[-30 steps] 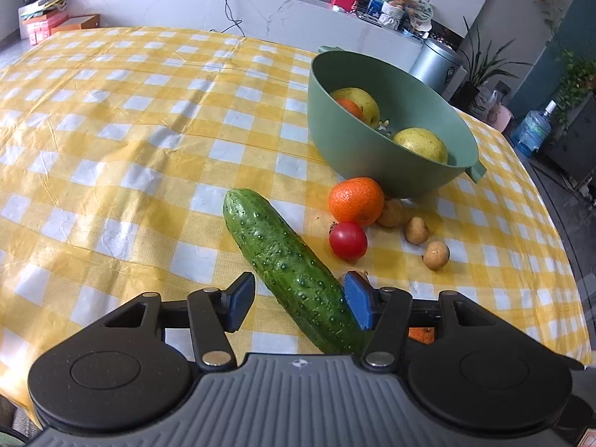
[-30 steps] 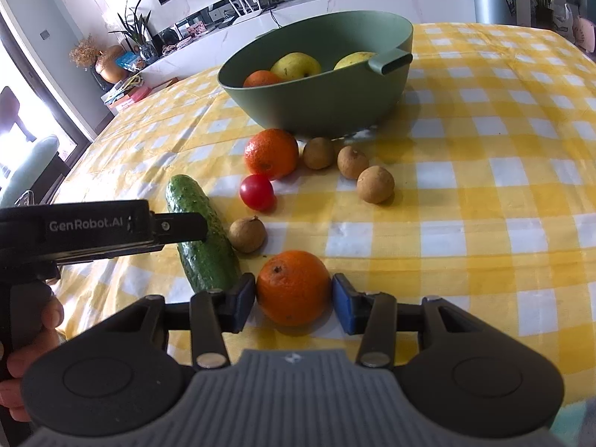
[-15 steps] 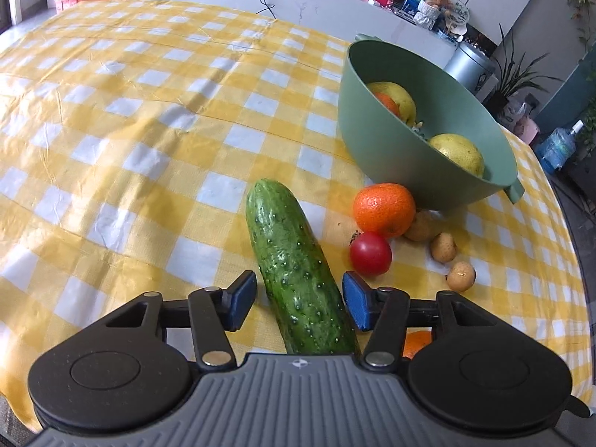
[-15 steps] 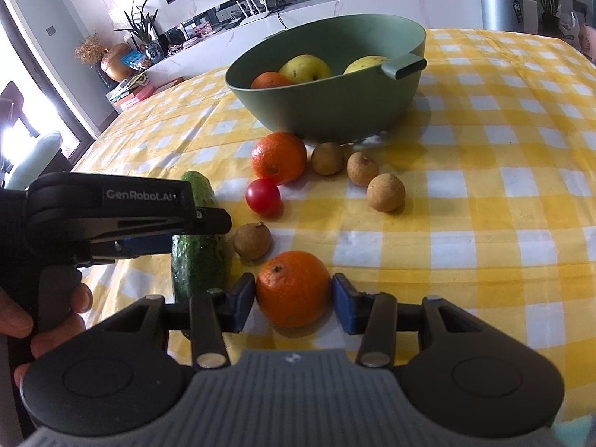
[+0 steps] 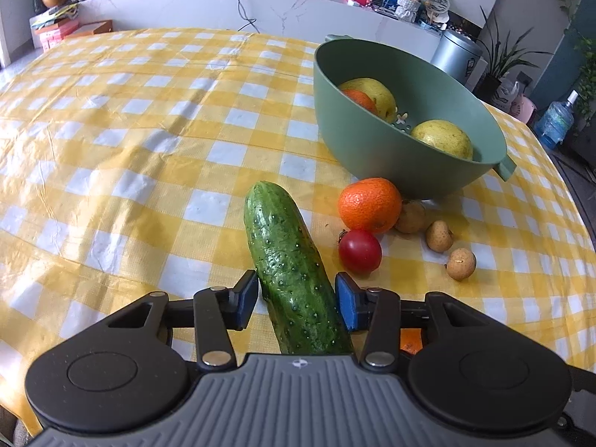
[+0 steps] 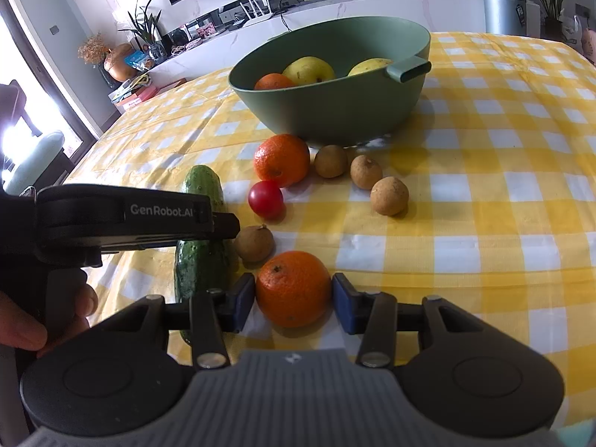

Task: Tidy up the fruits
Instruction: 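Grasp the cucumber with the left tool while the right tool grasps an orange, then lift the cucumber with the left tool while the right tool lifts the orange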

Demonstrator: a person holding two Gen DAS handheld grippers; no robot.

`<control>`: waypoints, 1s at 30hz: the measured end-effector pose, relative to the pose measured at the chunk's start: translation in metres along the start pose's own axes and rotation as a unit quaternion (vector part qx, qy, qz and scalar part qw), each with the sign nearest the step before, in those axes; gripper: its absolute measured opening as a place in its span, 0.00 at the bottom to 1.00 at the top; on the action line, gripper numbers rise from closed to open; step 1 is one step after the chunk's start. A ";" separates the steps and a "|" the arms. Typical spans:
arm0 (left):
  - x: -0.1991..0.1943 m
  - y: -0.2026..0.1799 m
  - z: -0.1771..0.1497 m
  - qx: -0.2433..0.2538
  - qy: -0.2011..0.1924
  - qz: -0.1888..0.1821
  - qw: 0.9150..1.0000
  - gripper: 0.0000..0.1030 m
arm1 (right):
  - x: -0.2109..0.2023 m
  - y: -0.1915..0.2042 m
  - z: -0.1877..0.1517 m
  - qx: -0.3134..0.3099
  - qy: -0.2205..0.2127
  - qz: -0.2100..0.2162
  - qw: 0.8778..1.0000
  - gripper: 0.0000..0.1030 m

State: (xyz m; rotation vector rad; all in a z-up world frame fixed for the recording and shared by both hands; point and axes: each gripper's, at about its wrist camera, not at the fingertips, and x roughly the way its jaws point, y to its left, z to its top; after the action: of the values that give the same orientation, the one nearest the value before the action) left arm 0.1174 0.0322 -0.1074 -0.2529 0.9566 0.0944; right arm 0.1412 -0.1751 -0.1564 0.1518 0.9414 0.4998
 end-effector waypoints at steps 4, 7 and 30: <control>-0.003 0.003 0.000 0.002 -0.001 -0.008 1.000 0.49 | 0.000 0.000 0.000 0.000 0.000 0.000 1.000 0.42; -0.006 0.006 0.000 -0.004 -0.001 -0.015 1.000 0.49 | 0.000 0.000 0.000 0.001 0.000 0.000 1.000 0.41; -0.057 0.006 0.000 0.009 -0.054 -0.032 0.998 0.44 | -0.014 -0.003 -0.003 0.011 -0.021 0.002 1.000 0.41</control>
State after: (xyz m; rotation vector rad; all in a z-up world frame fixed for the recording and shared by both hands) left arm 0.0838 0.0397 -0.0612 -0.2590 0.8404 0.0407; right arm 0.1333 -0.1844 -0.1487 0.1836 0.9056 0.4878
